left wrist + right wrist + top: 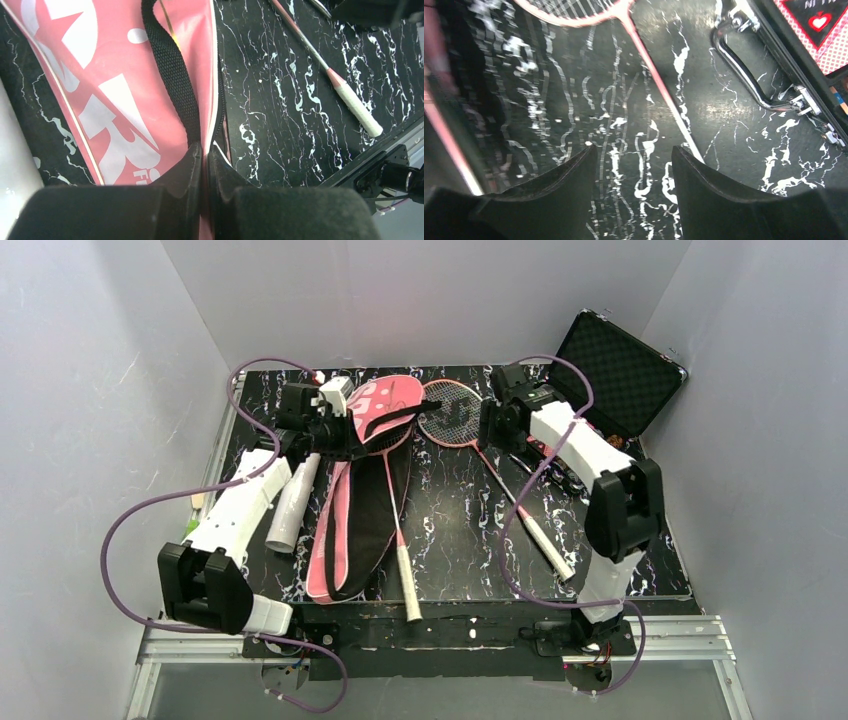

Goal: Pack up the badminton gear

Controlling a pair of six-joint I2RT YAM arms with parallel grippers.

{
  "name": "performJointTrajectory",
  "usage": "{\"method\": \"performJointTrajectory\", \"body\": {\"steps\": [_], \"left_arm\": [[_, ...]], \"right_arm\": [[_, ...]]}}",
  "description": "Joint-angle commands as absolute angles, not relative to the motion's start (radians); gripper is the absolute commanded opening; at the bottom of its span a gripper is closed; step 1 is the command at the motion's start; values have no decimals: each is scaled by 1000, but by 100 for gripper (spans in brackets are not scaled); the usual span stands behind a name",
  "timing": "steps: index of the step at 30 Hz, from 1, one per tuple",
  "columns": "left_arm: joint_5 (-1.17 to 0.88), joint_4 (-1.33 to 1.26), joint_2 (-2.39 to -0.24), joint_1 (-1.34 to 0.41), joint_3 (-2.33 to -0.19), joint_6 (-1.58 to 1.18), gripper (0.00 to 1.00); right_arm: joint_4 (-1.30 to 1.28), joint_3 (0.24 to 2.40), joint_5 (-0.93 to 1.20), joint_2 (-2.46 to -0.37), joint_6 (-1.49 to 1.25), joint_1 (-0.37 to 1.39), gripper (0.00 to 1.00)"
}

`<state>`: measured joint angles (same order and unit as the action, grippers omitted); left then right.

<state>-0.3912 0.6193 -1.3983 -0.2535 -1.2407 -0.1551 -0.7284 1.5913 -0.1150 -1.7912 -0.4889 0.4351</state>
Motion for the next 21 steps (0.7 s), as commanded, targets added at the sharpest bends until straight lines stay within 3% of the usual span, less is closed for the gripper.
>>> {"method": "performJointTrajectory", "body": {"steps": [1, 21], "left_arm": [[-445, 569, -1300, -232, -1289, -186, 0], [-453, 585, -1258, -214, -1272, -176, 0]], "right_arm": [[-770, 1611, -167, -1848, -406, 436, 65], [-690, 1570, -107, -2033, -339, 367, 64]]}}
